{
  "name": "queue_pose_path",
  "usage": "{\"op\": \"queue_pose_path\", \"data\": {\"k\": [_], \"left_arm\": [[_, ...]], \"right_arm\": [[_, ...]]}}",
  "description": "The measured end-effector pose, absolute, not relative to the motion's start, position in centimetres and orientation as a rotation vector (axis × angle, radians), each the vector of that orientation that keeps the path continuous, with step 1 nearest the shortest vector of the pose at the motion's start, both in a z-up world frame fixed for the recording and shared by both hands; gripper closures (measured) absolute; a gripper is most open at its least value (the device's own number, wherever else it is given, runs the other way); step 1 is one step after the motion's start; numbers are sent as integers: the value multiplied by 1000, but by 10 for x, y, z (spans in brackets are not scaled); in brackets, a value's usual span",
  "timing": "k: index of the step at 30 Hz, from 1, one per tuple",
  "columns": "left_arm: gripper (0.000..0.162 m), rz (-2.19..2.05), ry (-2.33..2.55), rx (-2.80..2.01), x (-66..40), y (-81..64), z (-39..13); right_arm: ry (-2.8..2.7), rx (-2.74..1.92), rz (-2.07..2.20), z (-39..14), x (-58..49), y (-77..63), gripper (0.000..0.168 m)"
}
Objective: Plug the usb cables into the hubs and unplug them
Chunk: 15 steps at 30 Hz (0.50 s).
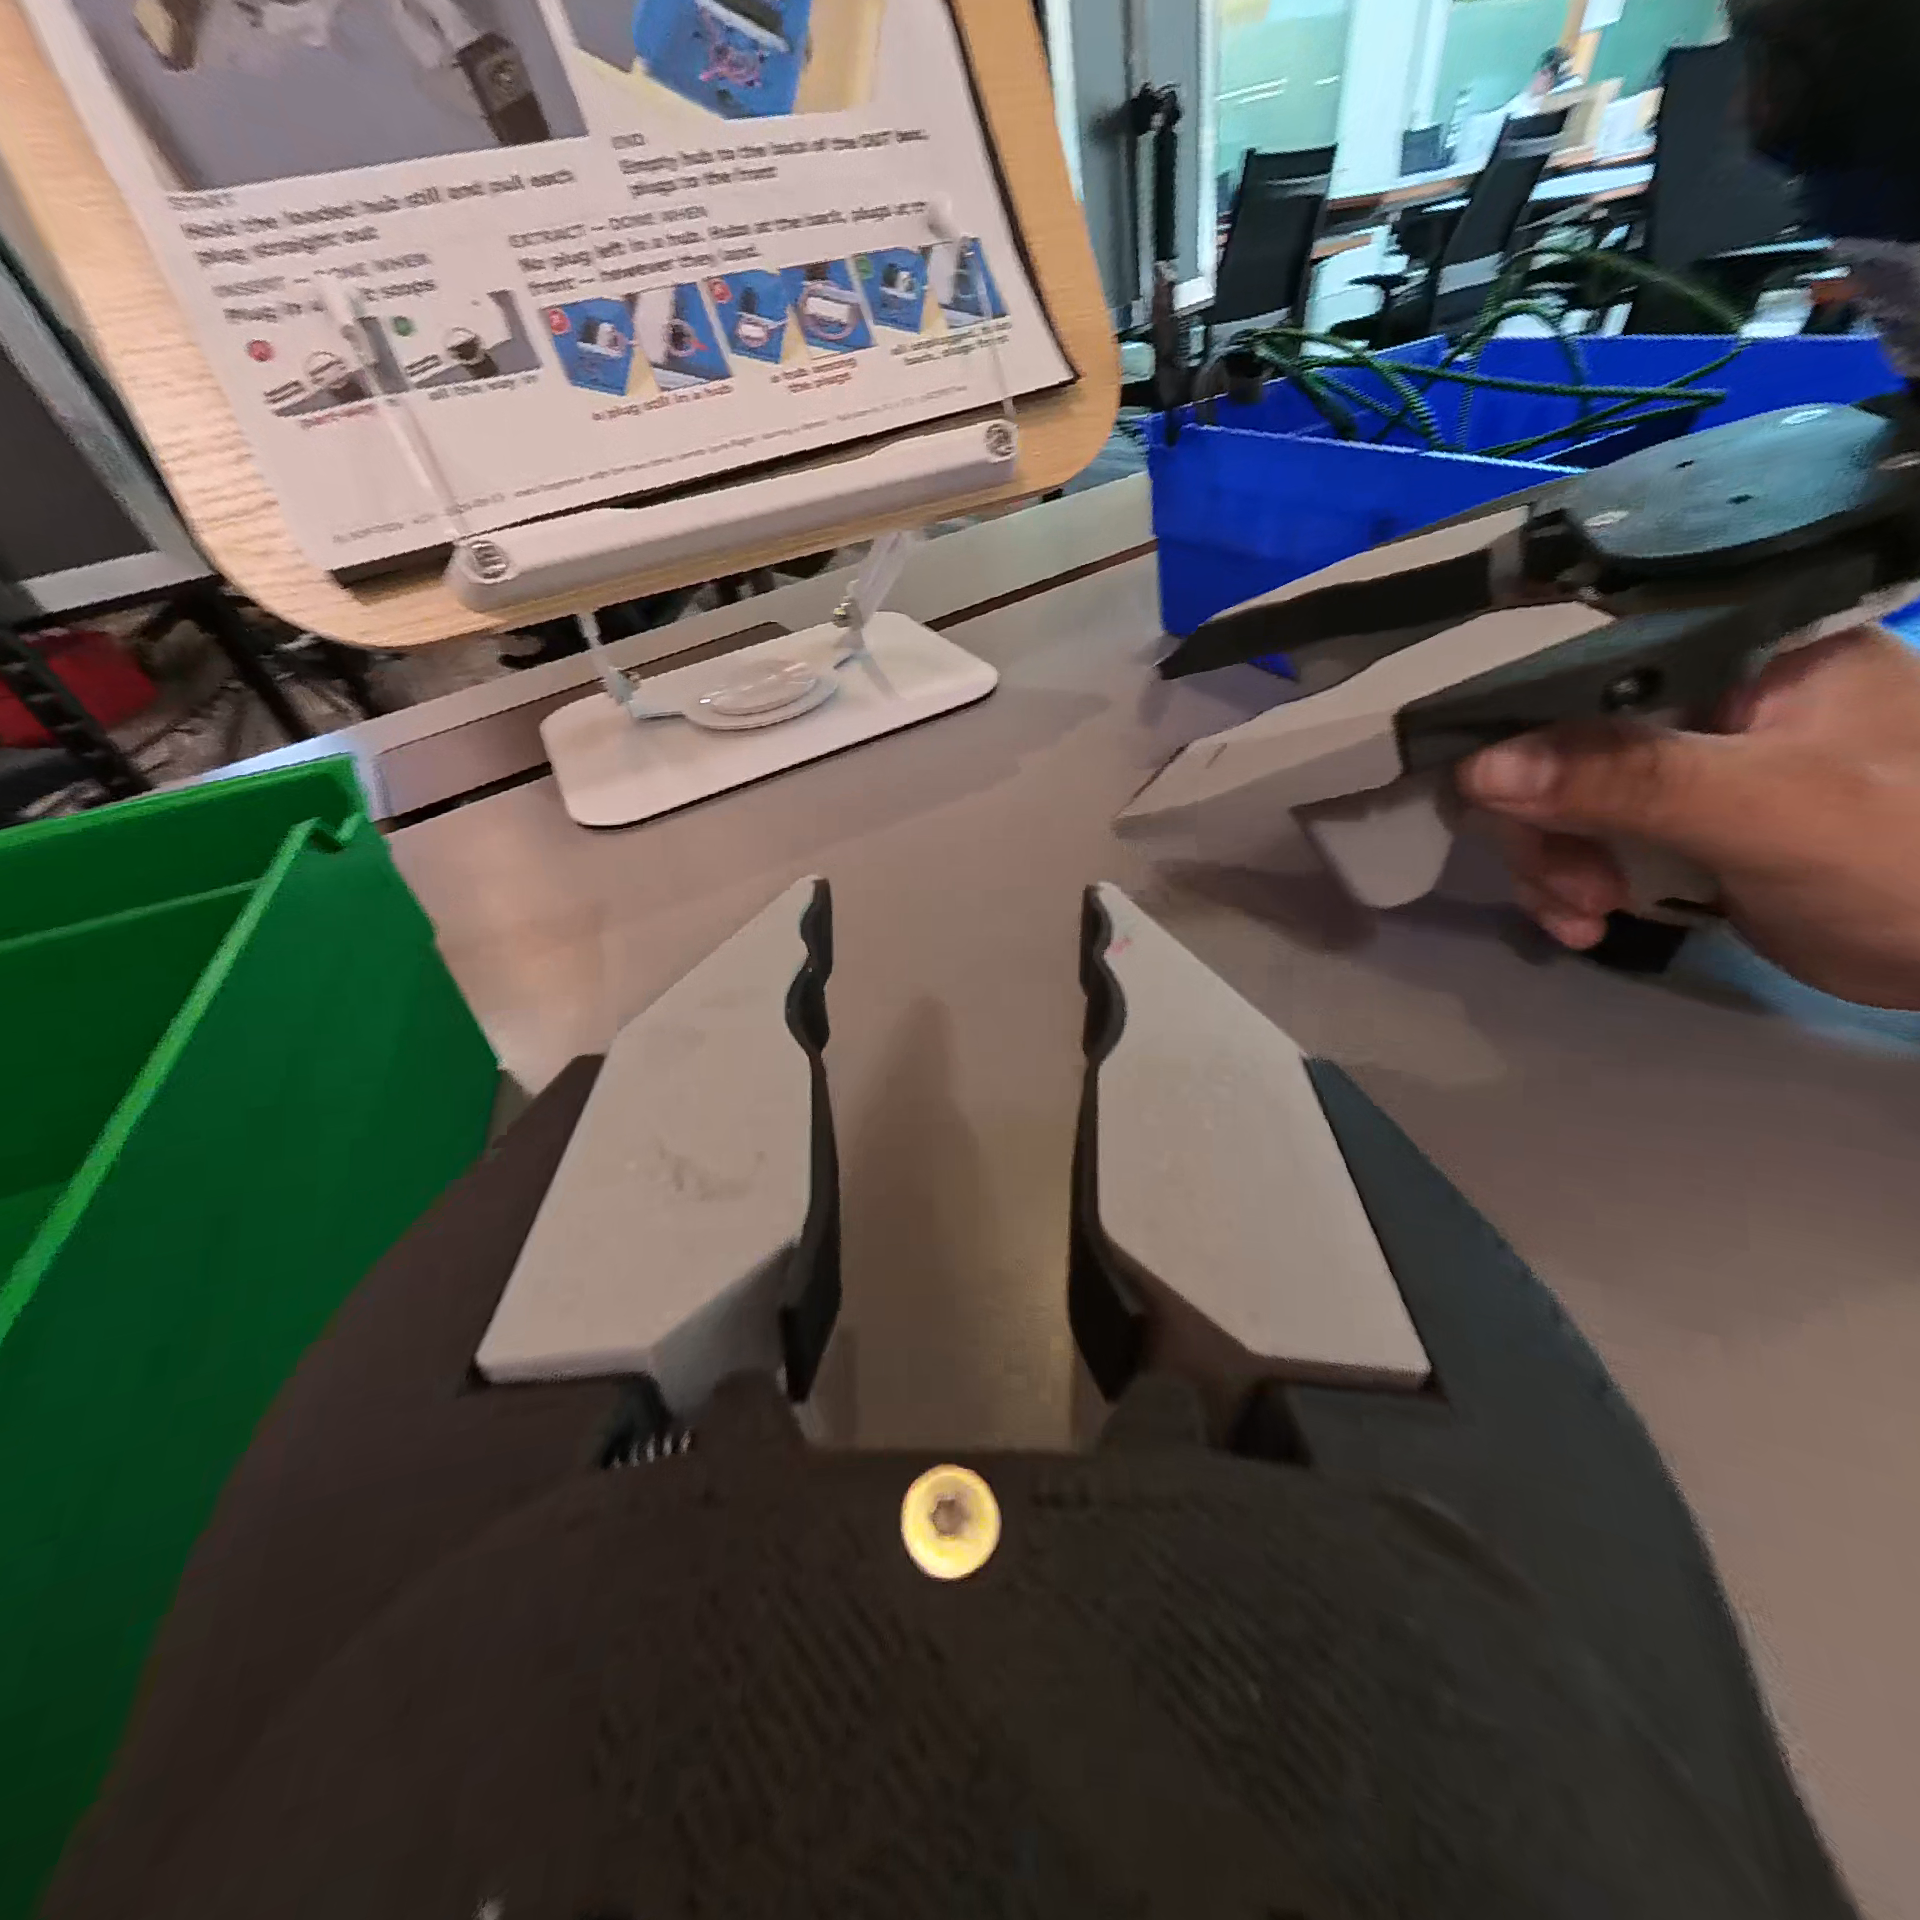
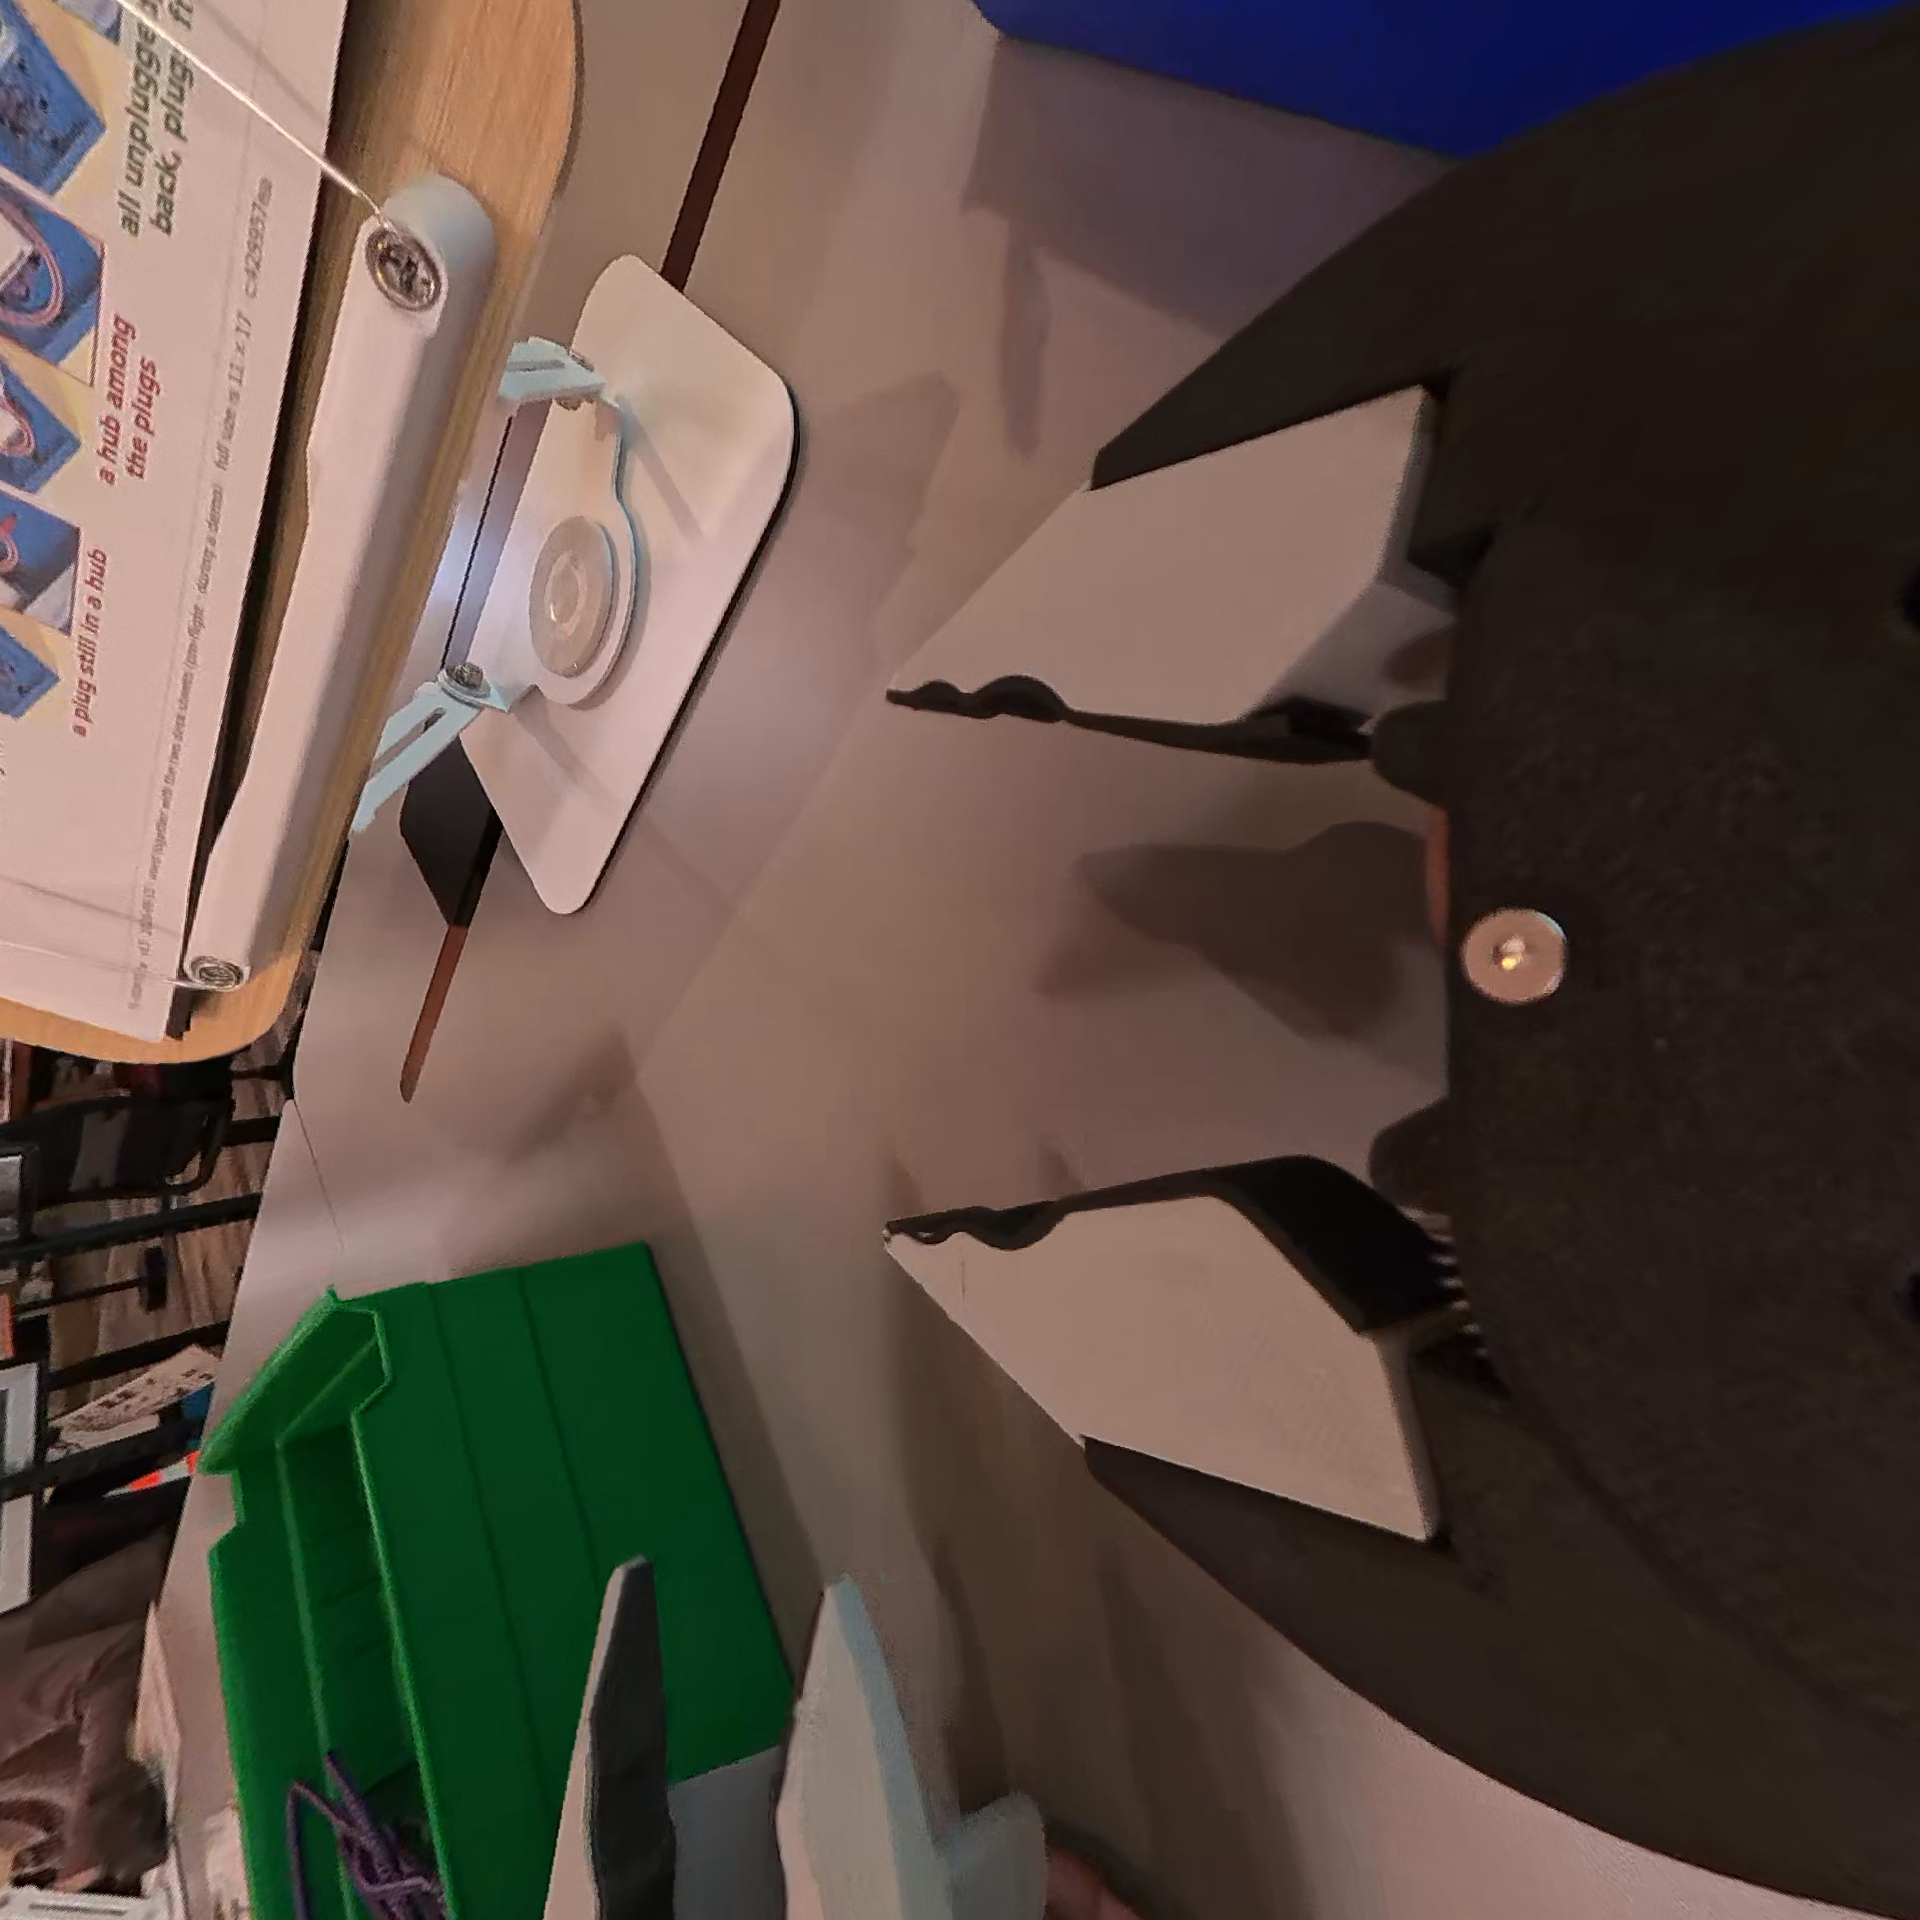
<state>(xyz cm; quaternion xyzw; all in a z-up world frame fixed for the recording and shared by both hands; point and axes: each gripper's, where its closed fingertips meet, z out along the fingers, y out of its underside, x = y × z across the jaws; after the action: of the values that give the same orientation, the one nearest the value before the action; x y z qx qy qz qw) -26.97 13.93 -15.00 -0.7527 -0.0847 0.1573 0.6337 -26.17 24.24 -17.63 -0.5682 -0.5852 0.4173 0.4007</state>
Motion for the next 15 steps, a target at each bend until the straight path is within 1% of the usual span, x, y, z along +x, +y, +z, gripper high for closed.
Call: {"op": "queue_pose_path", "data": {"k": [2,3,4,6,7,10,13,15], "left_arm": [[121,433,-257,-1717,-282,131,-150],[126,465,-290,-1722,-289,126,-151],[136,503,-336,-1728,-297,121,-152],[145,524,-403,-1742,-307,116,-155],[161,548,-457,-1757,-315,113,-159],[162,681,-645,-1822,-346,103,-173],[162,838,-789,-1808,-378,92,-175],[162,836,-868,-1814,-395,91,-179]], "right_arm": [[-1476,-1442,1075,-176,-261,243,75],[-1481,-1440,1076,-176,-261,242,76],[-1489,-1436,1070,-177,-262,241,77],[-1518,-1420,1041,-179,-263,238,78],[-1532,-1409,1022,-180,-263,236,79],[-1553,-1389,967,-183,-264,234,81],[-1553,-1403,940,-185,-265,236,81],[-1543,-1409,947,-185,-265,238,82]]}}
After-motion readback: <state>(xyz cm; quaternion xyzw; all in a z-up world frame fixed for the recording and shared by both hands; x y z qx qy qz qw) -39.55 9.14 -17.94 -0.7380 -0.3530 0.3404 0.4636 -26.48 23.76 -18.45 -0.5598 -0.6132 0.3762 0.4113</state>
